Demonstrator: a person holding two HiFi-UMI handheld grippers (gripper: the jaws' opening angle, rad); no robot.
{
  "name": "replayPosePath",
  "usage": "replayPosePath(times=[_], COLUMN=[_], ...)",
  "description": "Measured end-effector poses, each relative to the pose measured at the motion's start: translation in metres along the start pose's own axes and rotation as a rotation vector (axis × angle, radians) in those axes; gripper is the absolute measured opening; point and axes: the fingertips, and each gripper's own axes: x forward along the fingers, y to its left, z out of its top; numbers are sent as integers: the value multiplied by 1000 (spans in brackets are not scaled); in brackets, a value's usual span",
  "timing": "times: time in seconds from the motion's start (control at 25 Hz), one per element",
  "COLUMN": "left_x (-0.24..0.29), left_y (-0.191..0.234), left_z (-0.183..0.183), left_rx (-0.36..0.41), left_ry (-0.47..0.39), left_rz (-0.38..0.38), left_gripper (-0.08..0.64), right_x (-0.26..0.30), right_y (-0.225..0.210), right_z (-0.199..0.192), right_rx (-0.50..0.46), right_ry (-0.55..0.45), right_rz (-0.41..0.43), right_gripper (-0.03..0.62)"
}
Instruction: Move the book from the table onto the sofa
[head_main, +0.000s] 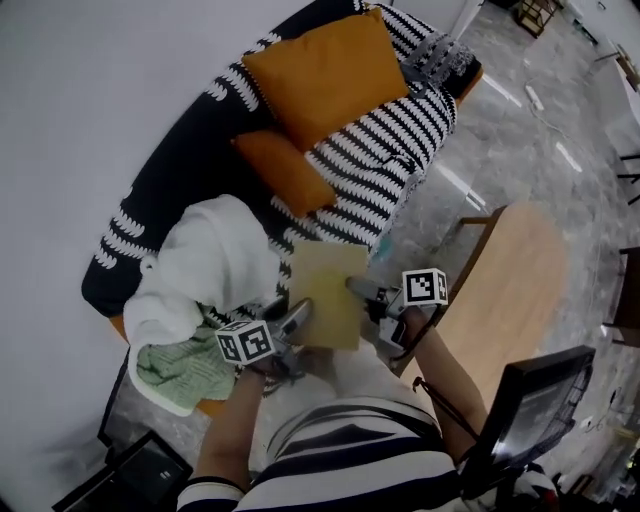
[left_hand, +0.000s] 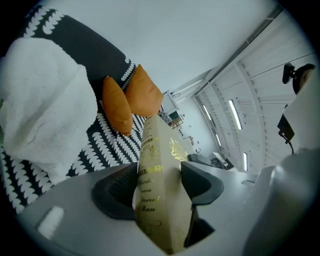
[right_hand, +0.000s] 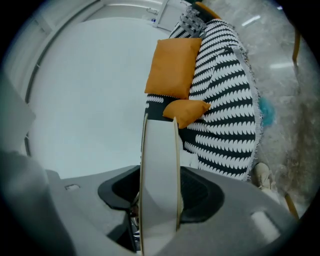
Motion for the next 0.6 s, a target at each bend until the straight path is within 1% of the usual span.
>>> replayPosePath(times=[0.16,0.32,0.44,0.6], left_x=[9,39,50,66], left_y=[8,33,49,71], left_z=[3,5,5,3], left_rx=[-9,-27,-39,-63], left_ry=[14,26,28,51], left_rz=[23,32,46,79], left_gripper=[282,284,285,285], right_x=[7,18,29,41], right_y=[-9,-40,-55,-78], right_z=[8,30,37,46], right_rx=[28,30,53,74], right_ry=[9,24,30,44], right_rz=[12,-27,-22,-45], right_gripper=[232,232,232,232])
